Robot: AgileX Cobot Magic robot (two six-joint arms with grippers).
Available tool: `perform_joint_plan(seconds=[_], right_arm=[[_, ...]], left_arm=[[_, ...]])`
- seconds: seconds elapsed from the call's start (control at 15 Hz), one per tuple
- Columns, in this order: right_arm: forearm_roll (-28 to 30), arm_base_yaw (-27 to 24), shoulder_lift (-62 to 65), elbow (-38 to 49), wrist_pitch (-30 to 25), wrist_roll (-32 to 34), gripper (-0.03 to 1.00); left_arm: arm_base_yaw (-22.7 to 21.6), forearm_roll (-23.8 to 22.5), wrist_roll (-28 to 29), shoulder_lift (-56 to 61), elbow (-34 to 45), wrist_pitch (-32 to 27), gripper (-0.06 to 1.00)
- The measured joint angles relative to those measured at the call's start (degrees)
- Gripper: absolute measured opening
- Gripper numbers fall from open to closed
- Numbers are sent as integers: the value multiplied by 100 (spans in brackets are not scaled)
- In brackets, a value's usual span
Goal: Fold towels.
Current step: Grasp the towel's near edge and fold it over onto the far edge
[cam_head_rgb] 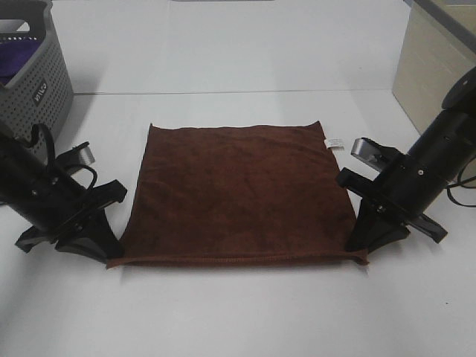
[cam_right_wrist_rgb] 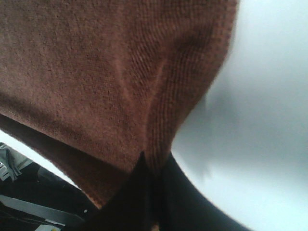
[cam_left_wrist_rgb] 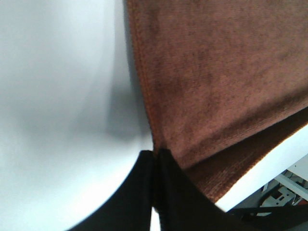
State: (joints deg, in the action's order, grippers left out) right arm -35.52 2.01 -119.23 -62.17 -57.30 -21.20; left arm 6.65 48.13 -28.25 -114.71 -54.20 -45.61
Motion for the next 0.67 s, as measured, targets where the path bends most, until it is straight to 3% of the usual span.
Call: perform_joint_plan(seconds=[0.13, 0.33, 0.67], right_arm=[[-92, 11, 367, 338, 97, 46, 2], [-23, 11, 487, 223, 92, 57, 2], [332, 11, 395, -1467, -120, 286, 2]], left_arm=[[0, -241, 195, 34, 109, -69, 1], [0, -206, 235, 34, -11, -229, 1], [0, -327, 579, 166, -1146, -229, 1]])
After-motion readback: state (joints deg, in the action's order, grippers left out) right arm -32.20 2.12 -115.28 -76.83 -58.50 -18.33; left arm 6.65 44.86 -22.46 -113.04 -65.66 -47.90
